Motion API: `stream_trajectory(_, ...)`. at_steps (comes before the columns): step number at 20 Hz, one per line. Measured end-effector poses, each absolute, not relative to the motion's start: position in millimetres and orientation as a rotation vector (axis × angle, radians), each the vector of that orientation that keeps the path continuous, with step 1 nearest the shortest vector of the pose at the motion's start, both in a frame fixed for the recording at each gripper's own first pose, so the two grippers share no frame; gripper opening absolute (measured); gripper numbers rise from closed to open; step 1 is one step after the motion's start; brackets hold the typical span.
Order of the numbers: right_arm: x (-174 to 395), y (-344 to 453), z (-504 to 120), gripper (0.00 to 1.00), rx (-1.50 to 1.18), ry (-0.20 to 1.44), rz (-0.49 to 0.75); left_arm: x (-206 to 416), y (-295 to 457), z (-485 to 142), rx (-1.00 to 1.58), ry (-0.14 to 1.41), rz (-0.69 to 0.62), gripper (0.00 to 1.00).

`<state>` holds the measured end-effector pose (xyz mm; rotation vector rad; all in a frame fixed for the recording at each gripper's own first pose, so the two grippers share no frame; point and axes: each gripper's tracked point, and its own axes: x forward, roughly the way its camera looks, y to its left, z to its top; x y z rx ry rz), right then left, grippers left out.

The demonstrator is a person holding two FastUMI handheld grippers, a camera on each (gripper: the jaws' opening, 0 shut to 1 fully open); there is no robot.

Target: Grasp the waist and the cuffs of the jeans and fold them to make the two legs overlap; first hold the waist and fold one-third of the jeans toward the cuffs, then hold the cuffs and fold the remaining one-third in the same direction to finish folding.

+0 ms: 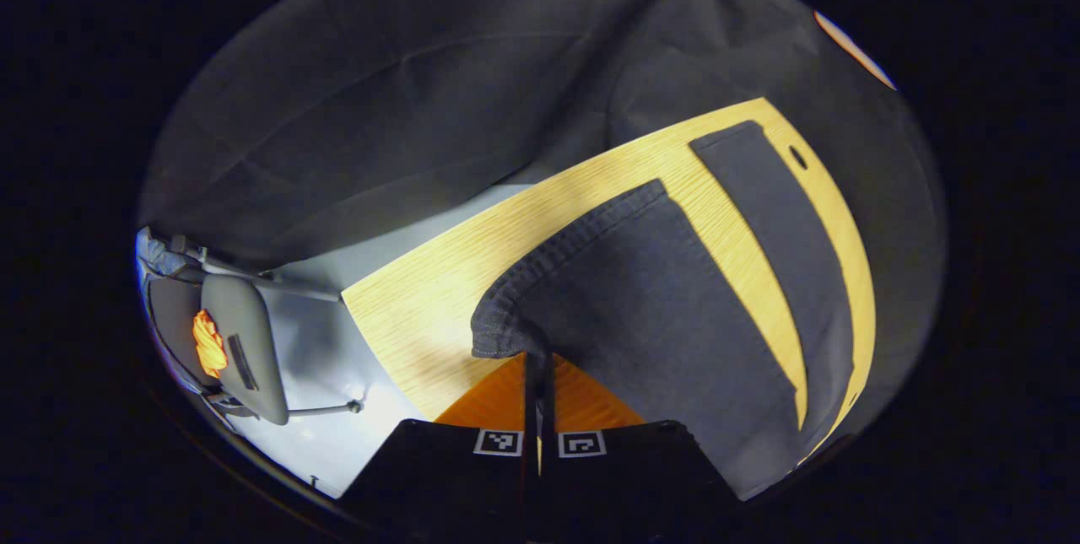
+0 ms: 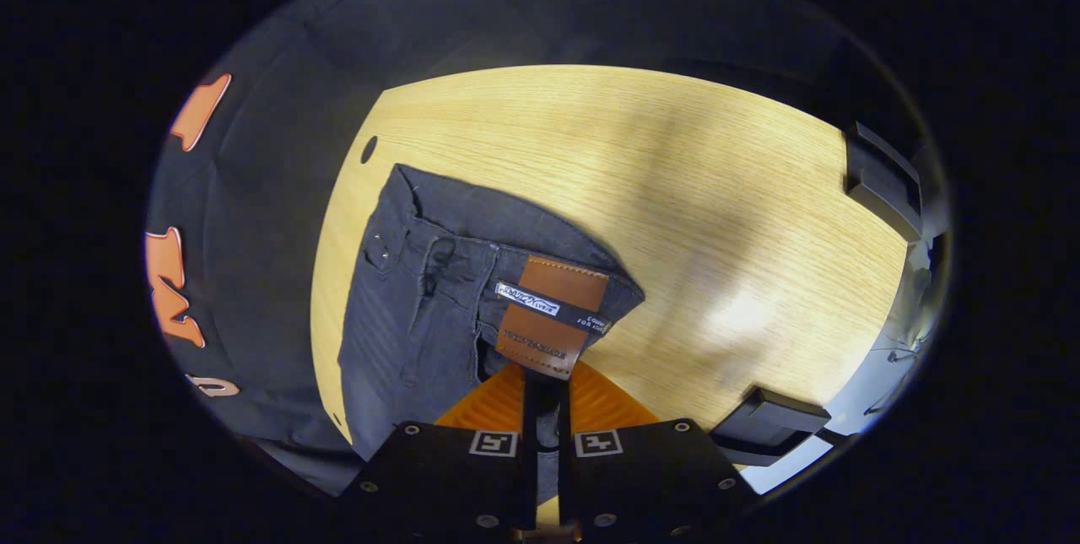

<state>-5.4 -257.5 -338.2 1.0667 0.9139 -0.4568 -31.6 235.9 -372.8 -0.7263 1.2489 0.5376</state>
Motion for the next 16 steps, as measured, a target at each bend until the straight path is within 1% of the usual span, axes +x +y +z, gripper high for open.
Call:
stream_trajectory(4, -2, -248, -302, 0.10, 1.105, 0.841, -0.419, -8, 230, -341, -0.768, 1.161, 0.475, 0.00)
stream_trajectory(5, 5, -244, -292, 0.15, 1.133, 0.822, -0.401, 0, 229, -334, -0.788, 1.142, 0.461, 0.01)
stream_trajectory(6, 11, -240, -281, 0.11, 1.153, 0.802, -0.389, 7, 226, -326, -0.810, 1.121, 0.447, 0.01)
stream_trajectory(7, 17, -235, -272, 0.11, 1.159, 0.793, -0.363, 18, 225, -320, -0.826, 1.105, 0.428, 0.01)
stream_trajectory(11, 32, -219, -240, 0.11, 1.215, 0.736, -0.332, 51, 224, -293, -0.843, 1.044, 0.316, 0.01)
stream_trajectory(16, 46, -207, -218, 0.11, 1.188, 0.705, -0.379, 98, 231, -278, -0.848, 1.011, 0.210, 0.01)
